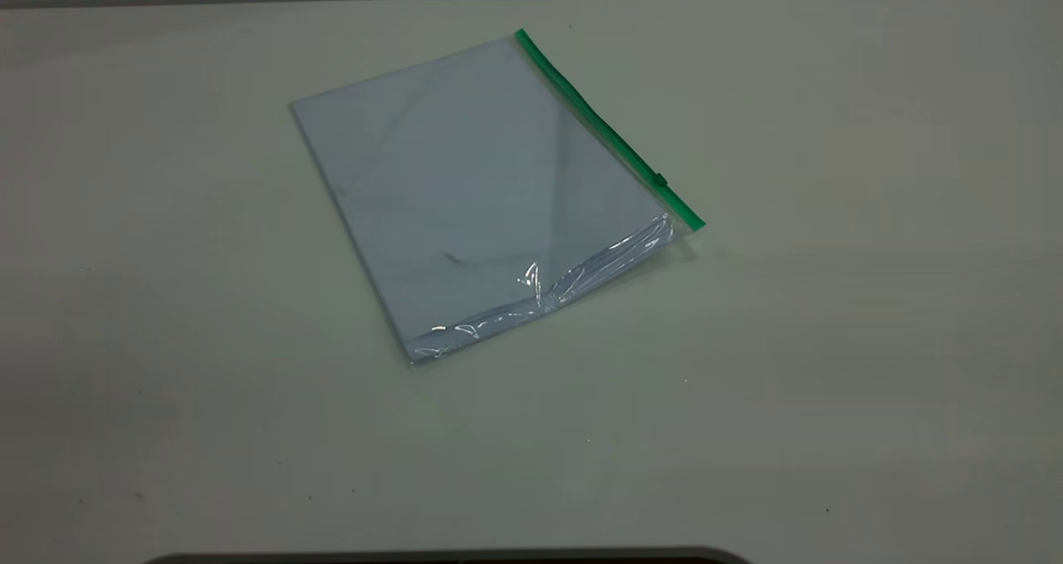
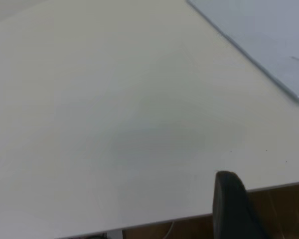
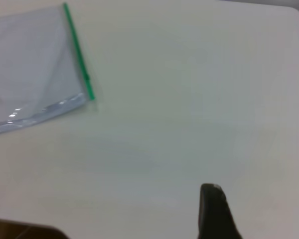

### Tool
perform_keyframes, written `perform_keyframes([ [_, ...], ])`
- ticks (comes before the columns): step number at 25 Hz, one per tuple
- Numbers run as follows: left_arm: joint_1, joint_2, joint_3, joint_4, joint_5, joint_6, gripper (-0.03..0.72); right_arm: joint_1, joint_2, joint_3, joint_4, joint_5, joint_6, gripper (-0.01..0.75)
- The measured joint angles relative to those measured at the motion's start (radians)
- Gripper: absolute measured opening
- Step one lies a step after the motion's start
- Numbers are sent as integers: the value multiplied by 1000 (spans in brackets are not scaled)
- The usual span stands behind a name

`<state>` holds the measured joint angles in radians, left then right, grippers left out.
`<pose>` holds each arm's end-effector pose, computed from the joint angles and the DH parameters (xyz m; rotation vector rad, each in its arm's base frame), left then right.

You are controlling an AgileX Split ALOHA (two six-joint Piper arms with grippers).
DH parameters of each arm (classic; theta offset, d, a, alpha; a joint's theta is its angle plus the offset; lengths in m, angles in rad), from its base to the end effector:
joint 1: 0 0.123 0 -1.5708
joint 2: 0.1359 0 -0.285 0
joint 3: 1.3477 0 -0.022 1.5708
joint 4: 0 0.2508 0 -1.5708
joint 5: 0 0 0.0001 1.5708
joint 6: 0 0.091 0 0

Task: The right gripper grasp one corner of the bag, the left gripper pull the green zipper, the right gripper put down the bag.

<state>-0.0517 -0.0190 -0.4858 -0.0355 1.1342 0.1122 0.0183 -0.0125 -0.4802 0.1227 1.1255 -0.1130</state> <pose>-0.0095 -0.0024 0.2674 0.1763 2.1051 -0.0068 -0.0079 0.0099 0.2671 -0.1485 2.1059 0.0921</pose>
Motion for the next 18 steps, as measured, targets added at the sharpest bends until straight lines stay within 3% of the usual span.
perform_keyframes([
  [4, 0, 13, -9, 0, -20, -21, 388, 0, 126, -2, 69, -14, -43, 481],
  [8, -1, 141, -19, -9, -184, -29, 390, 0, 346, -2, 165, -66, -118, 481],
  [15, -1, 512, -21, -188, -470, 77, 415, 0, 692, -2, 412, -370, -442, 530],
  [18, -1, 655, -55, -290, -527, 200, 463, 0, 857, -8, 581, -469, -634, 564],
])
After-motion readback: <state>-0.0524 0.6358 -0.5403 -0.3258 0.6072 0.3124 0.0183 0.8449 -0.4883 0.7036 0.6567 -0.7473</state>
